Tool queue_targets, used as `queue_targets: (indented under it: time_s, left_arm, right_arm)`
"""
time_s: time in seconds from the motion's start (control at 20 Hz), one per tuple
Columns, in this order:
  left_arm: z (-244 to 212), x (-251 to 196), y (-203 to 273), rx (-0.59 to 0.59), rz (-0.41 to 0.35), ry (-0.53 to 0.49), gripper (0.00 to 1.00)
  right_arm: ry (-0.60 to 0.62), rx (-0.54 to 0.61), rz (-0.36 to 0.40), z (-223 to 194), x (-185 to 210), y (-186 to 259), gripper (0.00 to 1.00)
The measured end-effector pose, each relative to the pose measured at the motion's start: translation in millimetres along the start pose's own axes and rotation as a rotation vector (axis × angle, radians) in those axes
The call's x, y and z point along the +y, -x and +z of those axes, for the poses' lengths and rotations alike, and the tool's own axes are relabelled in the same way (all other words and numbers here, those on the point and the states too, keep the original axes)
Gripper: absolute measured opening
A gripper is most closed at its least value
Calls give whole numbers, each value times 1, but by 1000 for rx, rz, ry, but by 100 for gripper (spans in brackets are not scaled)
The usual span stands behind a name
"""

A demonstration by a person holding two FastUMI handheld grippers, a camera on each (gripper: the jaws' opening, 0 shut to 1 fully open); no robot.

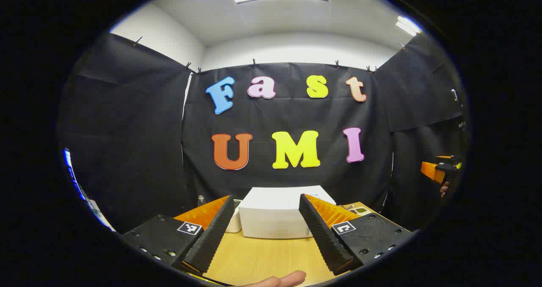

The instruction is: Open the microwave oven with the left hand, put the food in, and close the microwave oven.

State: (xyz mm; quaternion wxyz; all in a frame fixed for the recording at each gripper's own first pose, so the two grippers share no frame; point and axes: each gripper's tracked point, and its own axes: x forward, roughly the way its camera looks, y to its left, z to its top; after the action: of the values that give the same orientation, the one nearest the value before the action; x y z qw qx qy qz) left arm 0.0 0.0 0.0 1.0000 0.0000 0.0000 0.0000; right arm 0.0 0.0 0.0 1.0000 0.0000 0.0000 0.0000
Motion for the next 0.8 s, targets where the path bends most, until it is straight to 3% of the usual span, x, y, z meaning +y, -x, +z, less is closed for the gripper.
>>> queue_targets:
  time_s: [0.05, 0.15, 0.2, 0.25, 0.35, 0.4, 0.8]
  left_arm:
    - [0, -1, 1, 0, -3, 4, 95]
    - [1, 2, 0, -3, 1, -5, 95]
    - [0, 6, -2, -2, 16, -11, 95]
    - [-1, 9, -3, -4, 24, -20, 96]
    - [-5, 11, -5, 0, 35, -25, 96]
    - [-10, 14, -6, 10, 46, -20, 96]
    - [-9, 7, -7, -11, 50, 5, 95]
  right_arm:
    - [3, -1, 9, -1, 1, 0, 100]
    - [11, -15, 33, 3, 4, 0, 100]
    - [16, -22, 30, 3, 1, -1, 95]
    - [20, -26, 28, 3, 0, -1, 100]
    - [23, -31, 36, 3, 1, 1, 95]
    - [25, -31, 35, 3, 0, 2, 100]
    - [17, -33, 55, -7, -6, -7, 100]
